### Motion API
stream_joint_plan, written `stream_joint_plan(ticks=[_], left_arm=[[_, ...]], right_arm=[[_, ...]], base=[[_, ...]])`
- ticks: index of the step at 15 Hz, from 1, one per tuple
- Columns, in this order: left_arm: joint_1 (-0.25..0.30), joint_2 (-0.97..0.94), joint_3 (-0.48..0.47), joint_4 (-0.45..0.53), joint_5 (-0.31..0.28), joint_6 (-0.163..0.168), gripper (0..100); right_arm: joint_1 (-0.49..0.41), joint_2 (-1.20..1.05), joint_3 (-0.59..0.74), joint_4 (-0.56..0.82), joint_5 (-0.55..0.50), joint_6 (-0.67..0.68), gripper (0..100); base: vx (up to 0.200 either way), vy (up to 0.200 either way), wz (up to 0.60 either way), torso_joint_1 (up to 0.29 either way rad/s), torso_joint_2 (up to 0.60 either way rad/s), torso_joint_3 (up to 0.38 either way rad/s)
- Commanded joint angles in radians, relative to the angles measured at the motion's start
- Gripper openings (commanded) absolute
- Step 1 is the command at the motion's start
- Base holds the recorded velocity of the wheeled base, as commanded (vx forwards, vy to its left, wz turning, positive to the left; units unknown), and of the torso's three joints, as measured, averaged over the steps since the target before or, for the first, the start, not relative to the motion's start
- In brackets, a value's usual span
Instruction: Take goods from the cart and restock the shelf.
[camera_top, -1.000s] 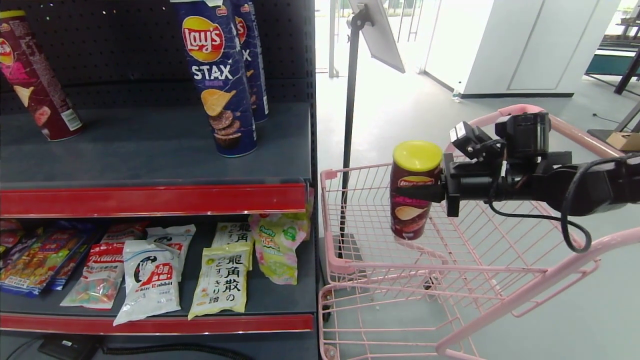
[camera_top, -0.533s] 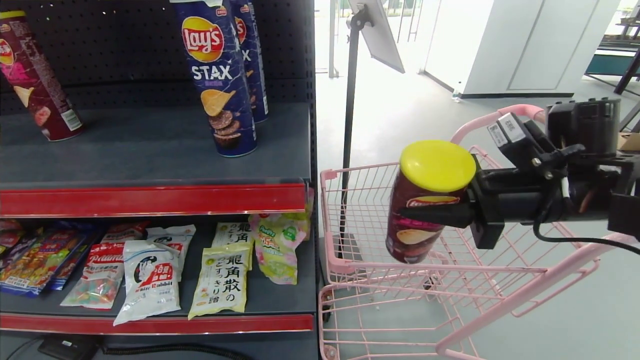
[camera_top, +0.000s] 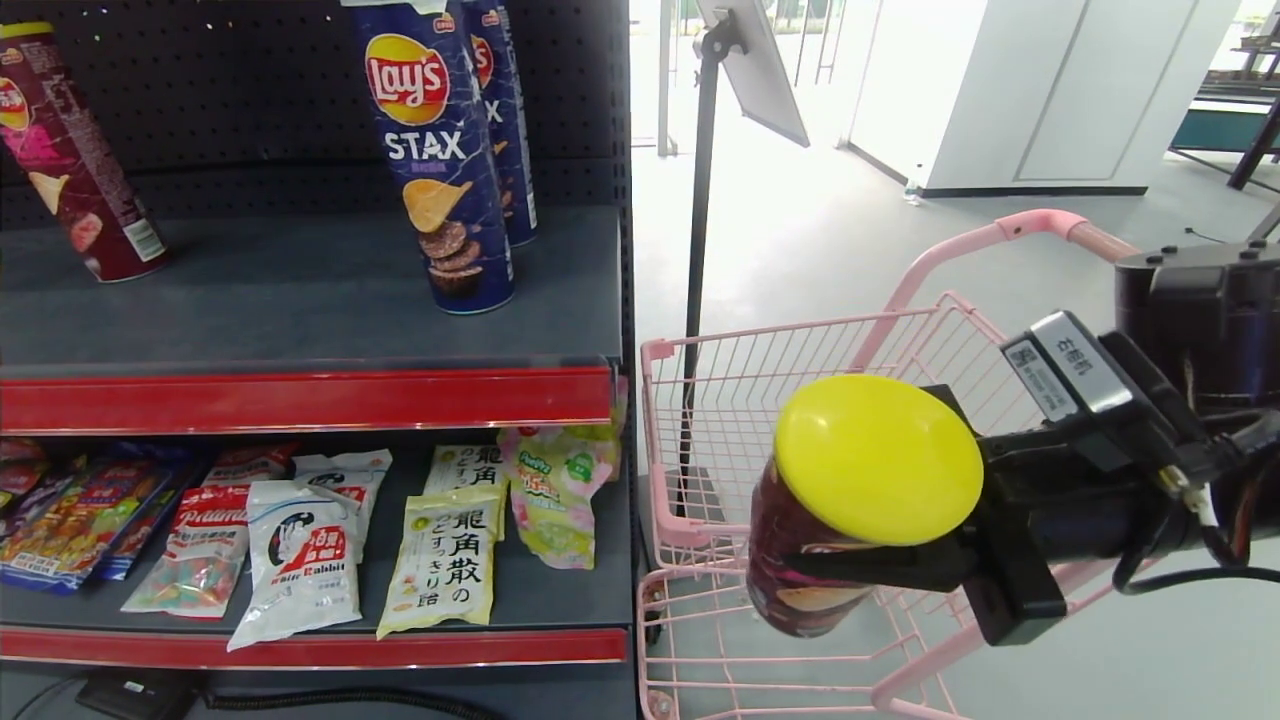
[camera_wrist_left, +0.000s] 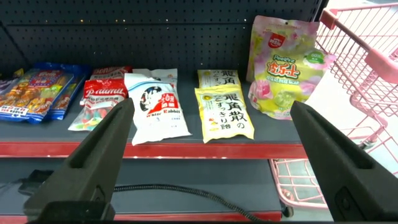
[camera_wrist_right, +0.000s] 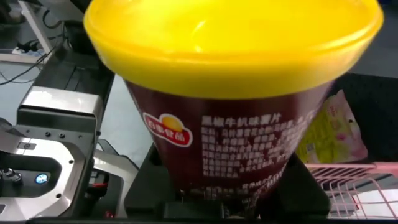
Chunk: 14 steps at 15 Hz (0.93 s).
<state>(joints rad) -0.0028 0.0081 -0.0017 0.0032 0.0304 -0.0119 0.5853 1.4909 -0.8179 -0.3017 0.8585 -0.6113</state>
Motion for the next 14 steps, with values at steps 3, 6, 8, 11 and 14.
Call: stream_joint_plan(ticks=[3, 6, 8, 11, 14], left_arm=[[0.001, 0.0, 0.0, 0.0, 0.0, 0.0, 100], [0.0, 0.0, 0.0, 0.0, 0.0, 0.0, 100], [0.001, 0.0, 0.0, 0.0, 0.0, 0.0, 100], [0.0, 0.0, 0.0, 0.0, 0.0, 0.0, 100], [0.0, 0.0, 0.0, 0.0, 0.0, 0.0, 100]], right_arm=[[0.025, 0.0, 0.013, 0.001, -0.018, 0.004, 0], [0.027, -0.003, 0.031, 0.001, -0.018, 0.004, 0], [0.027, -0.004, 0.032, 0.001, -0.018, 0.004, 0], [0.028, -0.006, 0.031, 0.004, -0.015, 0.004, 0], [0.028, -0.011, 0.029, 0.007, -0.015, 0.013, 0]], base=[[0.0, 0.0, 0.0, 0.0, 0.0, 0.0], [0.0, 0.0, 0.0, 0.0, 0.0, 0.0], [0.0, 0.0, 0.0, 0.0, 0.0, 0.0], [0.0, 0.0, 0.0, 0.126, -0.36, -0.224], [0.0, 0.0, 0.0, 0.193, -0.51, -0.307]])
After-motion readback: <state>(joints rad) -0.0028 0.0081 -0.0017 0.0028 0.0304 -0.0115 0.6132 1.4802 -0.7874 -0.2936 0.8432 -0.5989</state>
